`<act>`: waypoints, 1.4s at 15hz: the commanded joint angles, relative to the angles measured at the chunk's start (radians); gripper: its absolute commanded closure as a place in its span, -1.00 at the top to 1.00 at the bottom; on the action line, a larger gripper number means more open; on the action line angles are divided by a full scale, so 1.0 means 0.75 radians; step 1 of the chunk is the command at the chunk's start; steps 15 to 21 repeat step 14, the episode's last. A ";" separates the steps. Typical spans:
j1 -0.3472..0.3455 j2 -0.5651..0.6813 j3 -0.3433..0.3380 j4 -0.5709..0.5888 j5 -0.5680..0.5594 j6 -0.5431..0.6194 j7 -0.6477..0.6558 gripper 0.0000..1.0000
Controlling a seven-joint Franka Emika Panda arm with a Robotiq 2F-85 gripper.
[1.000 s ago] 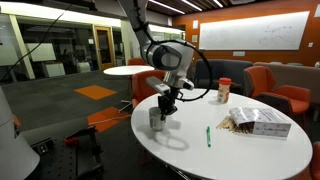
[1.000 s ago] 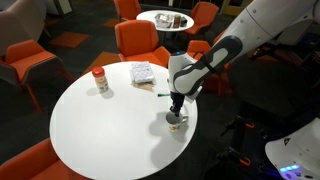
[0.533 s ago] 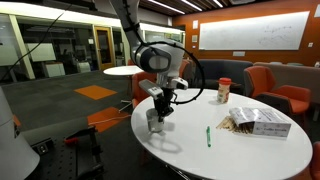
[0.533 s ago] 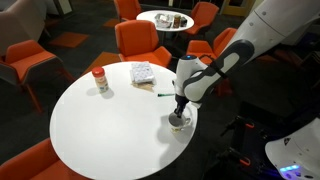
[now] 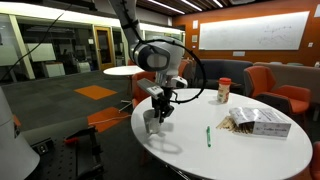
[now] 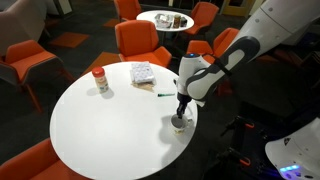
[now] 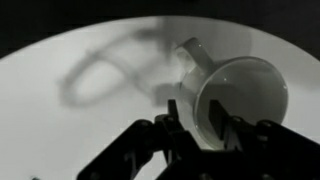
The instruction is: Move the cup towards you
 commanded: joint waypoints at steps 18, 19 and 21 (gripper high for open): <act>0.075 -0.491 -0.110 0.088 -0.180 -0.643 -0.006 1.00; 0.075 -0.491 -0.110 0.088 -0.180 -0.643 -0.006 1.00; 0.075 -0.491 -0.110 0.088 -0.180 -0.643 -0.006 1.00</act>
